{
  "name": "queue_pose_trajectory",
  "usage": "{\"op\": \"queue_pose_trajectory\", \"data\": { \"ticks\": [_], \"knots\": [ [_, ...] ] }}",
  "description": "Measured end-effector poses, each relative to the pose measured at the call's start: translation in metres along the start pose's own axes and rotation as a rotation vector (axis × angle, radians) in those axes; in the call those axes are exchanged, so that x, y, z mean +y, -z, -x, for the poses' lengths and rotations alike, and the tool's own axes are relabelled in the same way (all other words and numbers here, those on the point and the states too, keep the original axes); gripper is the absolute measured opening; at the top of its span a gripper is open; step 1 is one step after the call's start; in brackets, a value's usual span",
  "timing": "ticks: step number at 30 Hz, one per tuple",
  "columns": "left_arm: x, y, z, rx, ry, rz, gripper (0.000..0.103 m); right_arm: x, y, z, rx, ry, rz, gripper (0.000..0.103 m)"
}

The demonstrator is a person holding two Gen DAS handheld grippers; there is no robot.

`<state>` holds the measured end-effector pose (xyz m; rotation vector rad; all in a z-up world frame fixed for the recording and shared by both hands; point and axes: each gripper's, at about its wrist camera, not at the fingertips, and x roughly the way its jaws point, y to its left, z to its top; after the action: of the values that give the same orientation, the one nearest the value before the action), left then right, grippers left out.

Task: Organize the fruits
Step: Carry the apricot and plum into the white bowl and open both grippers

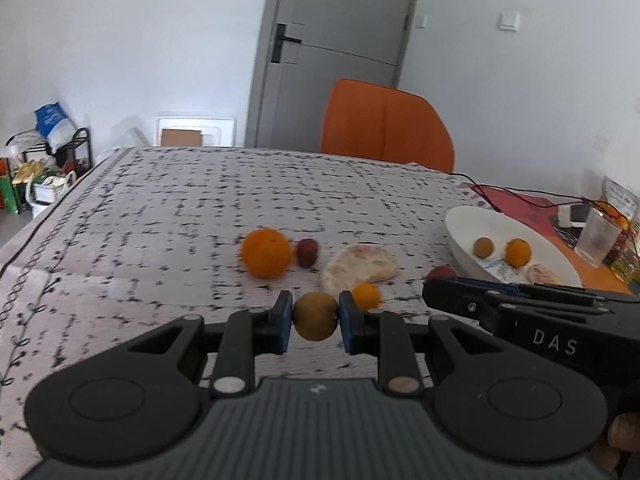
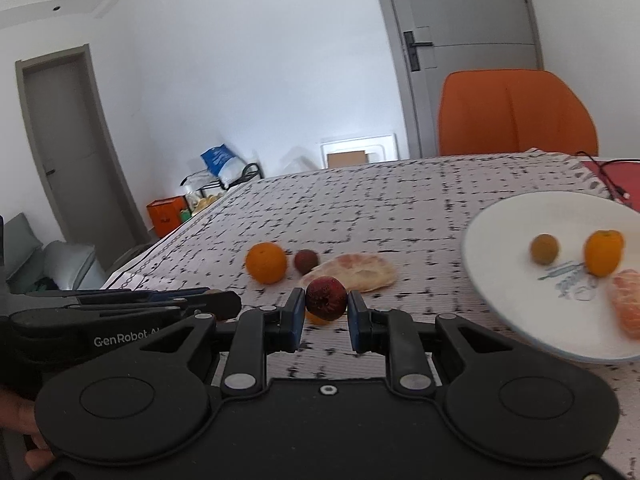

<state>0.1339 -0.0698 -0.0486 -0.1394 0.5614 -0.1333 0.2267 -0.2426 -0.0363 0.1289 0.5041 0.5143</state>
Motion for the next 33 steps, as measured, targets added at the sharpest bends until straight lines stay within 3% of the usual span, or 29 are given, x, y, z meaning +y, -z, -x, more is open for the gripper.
{"op": "queue_pose_trajectory", "data": {
  "ticks": [15,33],
  "knots": [
    [-0.050,-0.014,-0.015,-0.018,0.075,-0.078,0.023,-0.043,0.002,0.029,-0.065,0.080,-0.064,0.021],
    [-0.101,-0.017,-0.049,0.024,0.143,-0.156,0.023,-0.102,0.014,0.053,-0.108,0.179,-0.163,0.021]
  ]
}}
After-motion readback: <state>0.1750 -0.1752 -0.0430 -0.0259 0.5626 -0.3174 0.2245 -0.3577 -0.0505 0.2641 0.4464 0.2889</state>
